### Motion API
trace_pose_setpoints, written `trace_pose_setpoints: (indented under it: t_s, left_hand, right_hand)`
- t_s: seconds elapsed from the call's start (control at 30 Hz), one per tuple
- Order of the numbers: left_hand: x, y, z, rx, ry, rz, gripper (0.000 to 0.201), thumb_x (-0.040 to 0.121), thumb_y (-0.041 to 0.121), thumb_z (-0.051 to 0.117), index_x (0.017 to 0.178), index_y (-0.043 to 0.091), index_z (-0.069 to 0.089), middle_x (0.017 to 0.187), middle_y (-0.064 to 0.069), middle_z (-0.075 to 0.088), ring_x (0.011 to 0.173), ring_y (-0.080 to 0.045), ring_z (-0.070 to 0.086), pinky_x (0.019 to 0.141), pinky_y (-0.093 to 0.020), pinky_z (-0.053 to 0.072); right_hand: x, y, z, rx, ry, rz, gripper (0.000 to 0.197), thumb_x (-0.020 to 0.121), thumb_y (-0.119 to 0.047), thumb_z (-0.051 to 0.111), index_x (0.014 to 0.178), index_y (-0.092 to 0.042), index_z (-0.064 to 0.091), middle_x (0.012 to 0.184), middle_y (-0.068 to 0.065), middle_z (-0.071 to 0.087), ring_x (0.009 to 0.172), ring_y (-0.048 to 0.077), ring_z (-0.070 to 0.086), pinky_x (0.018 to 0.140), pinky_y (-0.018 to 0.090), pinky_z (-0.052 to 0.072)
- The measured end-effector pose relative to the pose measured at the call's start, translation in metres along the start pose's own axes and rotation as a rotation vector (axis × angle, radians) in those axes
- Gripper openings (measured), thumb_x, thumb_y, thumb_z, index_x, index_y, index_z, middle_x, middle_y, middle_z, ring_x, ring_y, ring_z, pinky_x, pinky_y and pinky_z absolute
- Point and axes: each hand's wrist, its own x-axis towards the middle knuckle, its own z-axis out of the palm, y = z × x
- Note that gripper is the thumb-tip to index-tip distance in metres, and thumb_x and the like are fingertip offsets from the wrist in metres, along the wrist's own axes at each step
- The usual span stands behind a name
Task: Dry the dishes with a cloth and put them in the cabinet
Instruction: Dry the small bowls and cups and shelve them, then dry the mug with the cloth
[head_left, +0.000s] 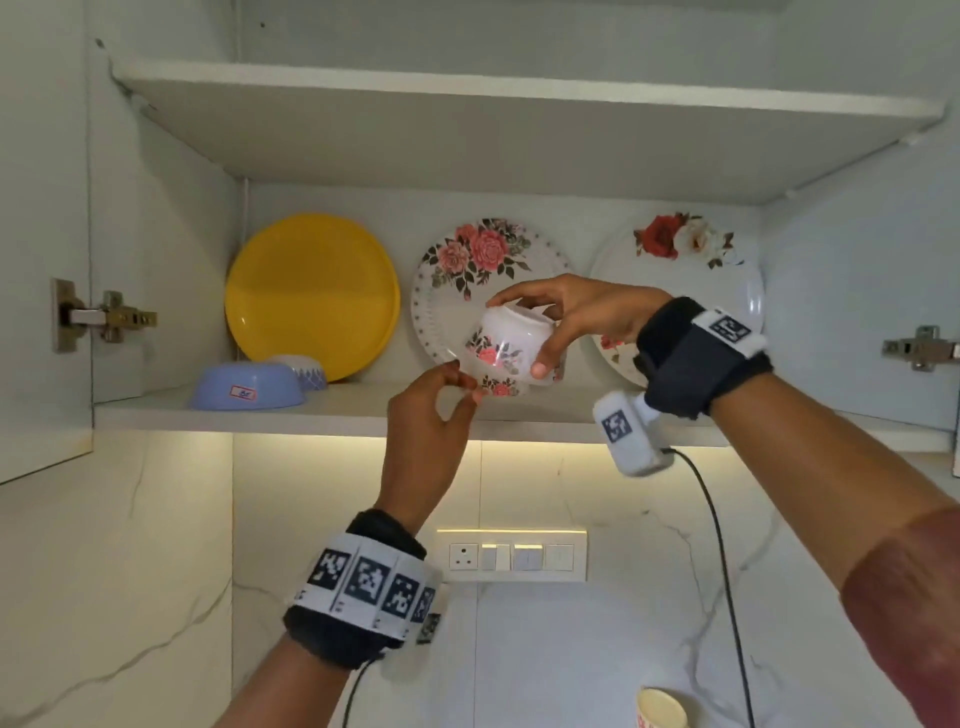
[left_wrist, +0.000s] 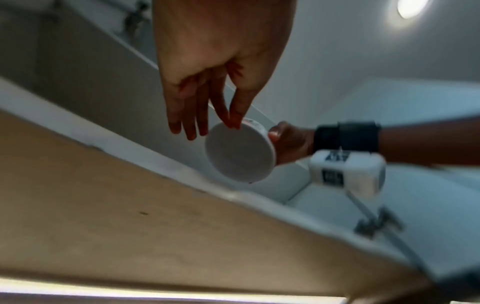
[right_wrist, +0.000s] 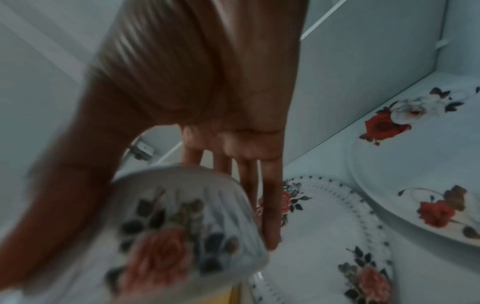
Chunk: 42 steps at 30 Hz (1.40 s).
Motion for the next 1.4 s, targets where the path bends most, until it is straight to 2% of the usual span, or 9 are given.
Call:
trace_pose_setpoints:
  t_s: [0.17, 0.4, 0.6, 0.73, 0.83, 1.07, 1.17, 1.27, 1.4]
  left_hand:
    - [0.002, -0.049, -0.008, 0.578, -0.188, 0.113, 0.032, 0.087, 0.028, 0.063, 0.115, 0.013, 0.061, 0.121, -0.001, 0.062, 0.122, -0.019, 0.050, 0.115, -0.043, 0.010]
    - [0.005, -0.061, -0.014, 0.572, -0.115, 0.150, 0.033, 0.082, 0.041, 0.066, 0.107, 0.019, 0.068, 0.113, 0.003, 0.067, 0.106, -0.015, 0.059, 0.102, -0.035, 0.028]
    - [0.003, -0.069, -0.013, 0.562, -0.101, 0.208, 0.035, 0.082, 0.044, 0.064, 0.104, 0.017, 0.068, 0.110, 0.001, 0.068, 0.102, -0.017, 0.060, 0.099, -0.036, 0.030]
    - [0.001, -0.071, -0.012, 0.576, -0.103, 0.234, 0.041, 0.080, 0.049, 0.054, 0.102, 0.017, 0.068, 0.106, 0.001, 0.069, 0.099, -0.017, 0.061, 0.097, -0.036, 0.032]
    - [0.000, -0.071, -0.012, 0.574, -0.105, 0.236, 0.043, 0.081, 0.051, 0.053, 0.102, 0.017, 0.068, 0.105, 0.001, 0.069, 0.098, -0.018, 0.061, 0.097, -0.036, 0.032]
    - [-0.001, -0.073, -0.011, 0.587, -0.105, 0.252, 0.054, 0.082, 0.058, 0.041, 0.103, 0.016, 0.068, 0.106, 0.000, 0.069, 0.099, -0.019, 0.060, 0.095, -0.031, 0.028]
    - [-0.002, -0.071, -0.008, 0.613, -0.113, 0.238, 0.051, 0.083, 0.054, 0.041, 0.102, 0.014, 0.067, 0.105, -0.001, 0.069, 0.098, -0.021, 0.061, 0.096, -0.037, 0.034]
    - [-0.008, -0.063, -0.002, 0.600, -0.067, 0.265, 0.038, 0.084, 0.037, 0.050, 0.099, 0.008, 0.069, 0.101, -0.007, 0.071, 0.095, -0.025, 0.065, 0.097, -0.046, 0.038]
    - [-0.027, -0.043, 0.010, 0.349, -0.078, 0.318, 0.031, 0.086, 0.028, 0.049, 0.099, 0.009, 0.068, 0.103, -0.005, 0.069, 0.098, -0.020, 0.062, 0.089, -0.031, 0.048]
  right_hand:
    - [0.033, 0.012, 0.005, -0.156, -0.188, 0.095, 0.085, 0.049, -0.012, 0.078, 0.125, -0.035, 0.048, 0.130, -0.001, 0.050, 0.118, 0.022, 0.048, 0.092, 0.035, 0.051]
    - [0.065, 0.023, 0.007, -0.195, -0.386, 0.203, 0.085, 0.053, 0.012, 0.072, 0.122, -0.031, 0.047, 0.120, -0.003, 0.052, 0.121, 0.033, 0.047, 0.081, 0.040, 0.055]
    - [0.078, 0.026, 0.012, -0.305, -0.544, 0.226, 0.084, 0.069, 0.021, 0.064, 0.130, -0.030, 0.037, 0.134, 0.000, 0.039, 0.129, 0.034, 0.039, 0.100, 0.055, 0.042]
    - [0.082, 0.030, 0.010, -0.423, -0.555, 0.213, 0.087, 0.071, 0.009, 0.071, 0.133, -0.039, 0.034, 0.138, -0.008, 0.034, 0.129, 0.027, 0.039, 0.105, 0.049, 0.039]
    - [0.081, 0.031, 0.007, -0.562, -0.507, 0.206, 0.094, 0.071, -0.003, 0.077, 0.140, -0.044, 0.028, 0.139, -0.013, 0.030, 0.126, 0.013, 0.033, 0.110, 0.039, 0.033]
    - [0.071, 0.038, 0.009, -0.523, -0.411, 0.211, 0.098, 0.072, -0.007, 0.078, 0.145, -0.039, 0.021, 0.148, -0.002, 0.033, 0.136, 0.019, 0.030, 0.112, 0.035, 0.029]
    - [0.051, 0.034, 0.008, -0.453, -0.282, 0.188, 0.083, 0.076, -0.010, 0.074, 0.145, -0.027, 0.029, 0.145, 0.001, 0.040, 0.133, 0.018, 0.037, 0.102, 0.022, 0.030]
    - [0.022, 0.030, 0.011, -0.377, -0.111, 0.135, 0.063, 0.078, -0.008, 0.073, 0.135, -0.010, 0.047, 0.135, 0.005, 0.053, 0.121, 0.019, 0.050, 0.097, 0.022, 0.038]
    - [-0.023, 0.036, 0.026, -0.164, 0.259, 0.086, 0.034, 0.075, -0.002, 0.073, 0.108, -0.007, 0.067, 0.106, 0.004, 0.066, 0.094, 0.019, 0.062, 0.088, 0.031, 0.053]
